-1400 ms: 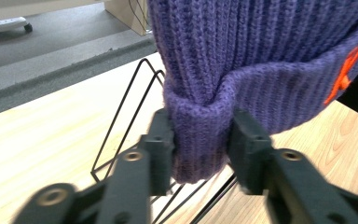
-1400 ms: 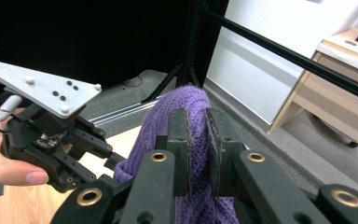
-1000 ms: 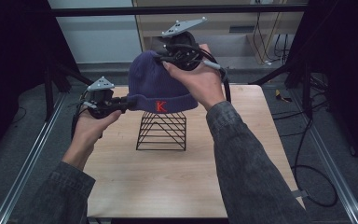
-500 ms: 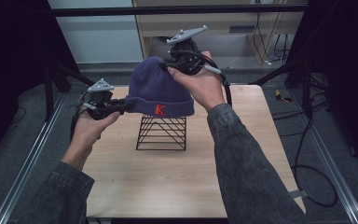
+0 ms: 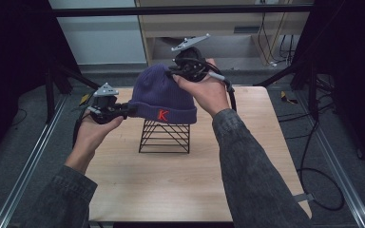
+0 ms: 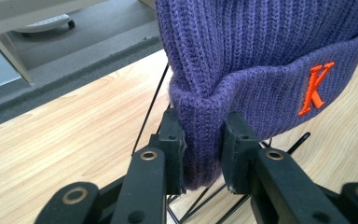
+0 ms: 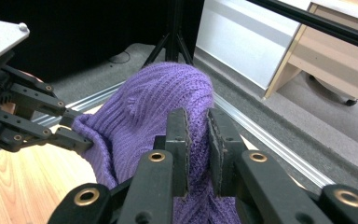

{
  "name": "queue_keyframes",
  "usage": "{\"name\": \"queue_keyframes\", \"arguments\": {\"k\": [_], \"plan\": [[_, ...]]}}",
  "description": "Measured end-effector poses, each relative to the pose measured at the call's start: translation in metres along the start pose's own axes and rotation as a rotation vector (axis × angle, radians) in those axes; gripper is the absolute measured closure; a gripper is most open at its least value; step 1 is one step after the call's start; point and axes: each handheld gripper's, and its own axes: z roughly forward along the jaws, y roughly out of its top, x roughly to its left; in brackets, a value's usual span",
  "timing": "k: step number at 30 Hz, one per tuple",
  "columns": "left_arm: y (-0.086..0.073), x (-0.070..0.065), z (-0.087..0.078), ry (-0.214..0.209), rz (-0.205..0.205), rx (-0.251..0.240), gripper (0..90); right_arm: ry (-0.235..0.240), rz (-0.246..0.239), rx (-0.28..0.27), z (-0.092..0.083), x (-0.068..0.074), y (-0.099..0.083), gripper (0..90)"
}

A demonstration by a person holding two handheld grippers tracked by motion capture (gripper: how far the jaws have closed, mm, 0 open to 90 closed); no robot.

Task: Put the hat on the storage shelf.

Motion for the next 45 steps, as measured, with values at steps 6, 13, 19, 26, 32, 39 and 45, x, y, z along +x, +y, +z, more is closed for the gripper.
{"name": "queue_keyframes", "arguments": {"k": [6,13,19,26,32,39,45], "plan": [[-0.009,0.000,0.005,-0.008,-0.011,0.004,71.8,0.001,0.000,0.019,0.003,-0.001,-0.007,79.7],[-0.014,0.001,0.006,-0.010,-0.002,0.015,71.8,0.010,-0.017,0.038,0.004,0.001,-0.013,79.3],[-0.018,0.000,0.007,-0.015,0.004,0.025,71.7,0.023,-0.033,0.052,0.002,0.004,-0.017,79.1],[-0.022,0.000,0.009,-0.012,0.003,0.031,71.7,0.027,-0.035,0.061,0.003,0.006,-0.021,79.1],[-0.025,0.001,0.010,-0.015,0.004,0.043,71.7,0.039,-0.041,0.072,0.005,0.006,-0.025,79.0],[-0.029,0.003,0.011,-0.015,-0.001,0.045,71.6,0.044,-0.038,0.083,0.007,0.007,-0.030,78.9],[-0.031,0.003,0.011,-0.017,0.004,0.051,71.7,0.047,-0.033,0.089,0.008,0.007,-0.033,78.8]]}}
